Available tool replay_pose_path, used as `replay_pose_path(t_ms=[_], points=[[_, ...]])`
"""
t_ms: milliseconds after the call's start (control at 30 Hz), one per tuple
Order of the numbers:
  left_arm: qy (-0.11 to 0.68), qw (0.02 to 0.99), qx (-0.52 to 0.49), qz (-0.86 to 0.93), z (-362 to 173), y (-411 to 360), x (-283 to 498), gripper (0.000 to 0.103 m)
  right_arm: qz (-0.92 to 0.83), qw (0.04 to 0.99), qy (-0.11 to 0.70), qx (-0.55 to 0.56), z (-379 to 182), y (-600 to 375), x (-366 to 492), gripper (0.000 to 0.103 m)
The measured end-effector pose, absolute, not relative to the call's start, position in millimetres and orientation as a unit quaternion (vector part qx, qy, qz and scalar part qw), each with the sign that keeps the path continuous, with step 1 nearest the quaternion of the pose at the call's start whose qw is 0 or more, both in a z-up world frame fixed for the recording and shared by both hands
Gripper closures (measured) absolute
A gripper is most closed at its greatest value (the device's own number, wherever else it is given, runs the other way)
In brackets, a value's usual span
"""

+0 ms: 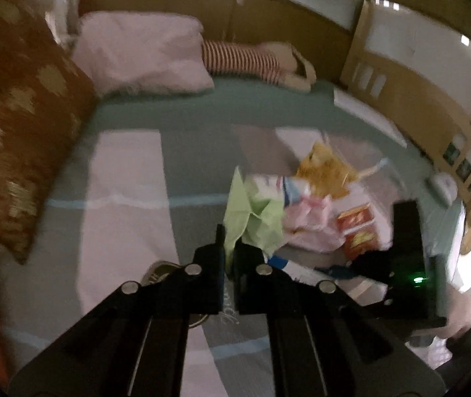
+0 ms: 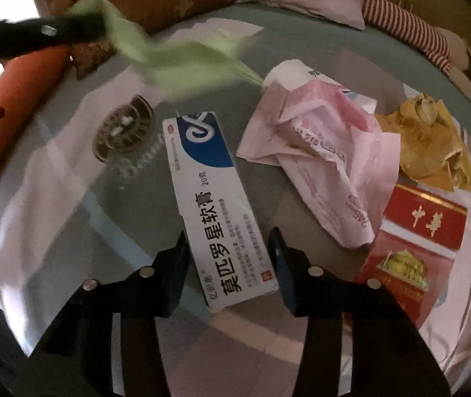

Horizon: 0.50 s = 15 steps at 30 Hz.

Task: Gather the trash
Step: 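Grasp the white-and-blue ointment box with right tool while left tool grasps light green paper, then lift the ointment box with right tool while left tool carries green paper toward wastebasket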

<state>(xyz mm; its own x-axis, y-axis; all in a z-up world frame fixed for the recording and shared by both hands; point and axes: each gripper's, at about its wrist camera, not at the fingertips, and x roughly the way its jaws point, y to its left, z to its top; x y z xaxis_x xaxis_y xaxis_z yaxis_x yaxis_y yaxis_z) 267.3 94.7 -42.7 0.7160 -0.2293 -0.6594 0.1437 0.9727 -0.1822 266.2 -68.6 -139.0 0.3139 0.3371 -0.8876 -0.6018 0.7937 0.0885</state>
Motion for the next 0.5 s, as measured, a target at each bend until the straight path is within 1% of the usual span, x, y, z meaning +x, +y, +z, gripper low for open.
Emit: replay_pose_path(t_ms=[67, 233, 367, 500], points=[[0.333, 0.934, -0.083, -0.096, -17.1, 104.2, 244.5, 0.099, 0.297, 0.800, 0.508, -0.115, -125.9, -73.4, 257.3, 0.057], [0.287, 0.949, -0.102, -0.081, 14.0, 106.4, 190.3, 0.099, 0.288, 0.812, 0.502, -0.080, -85.0, -94.9, 220.2, 0.057], [0.279, 0.950, -0.114, -0.084, 17.4, 98.9, 149.2, 0.099, 0.258, 0.837, 0.482, -0.029, -61.1, -127.4, 177.8, 0.057], [0.283, 0.949, -0.106, -0.093, 8.7, 83.4, 115.6, 0.099, 0.237, 0.853, 0.465, 0.023, -53.6, -156.0, 138.6, 0.057]])
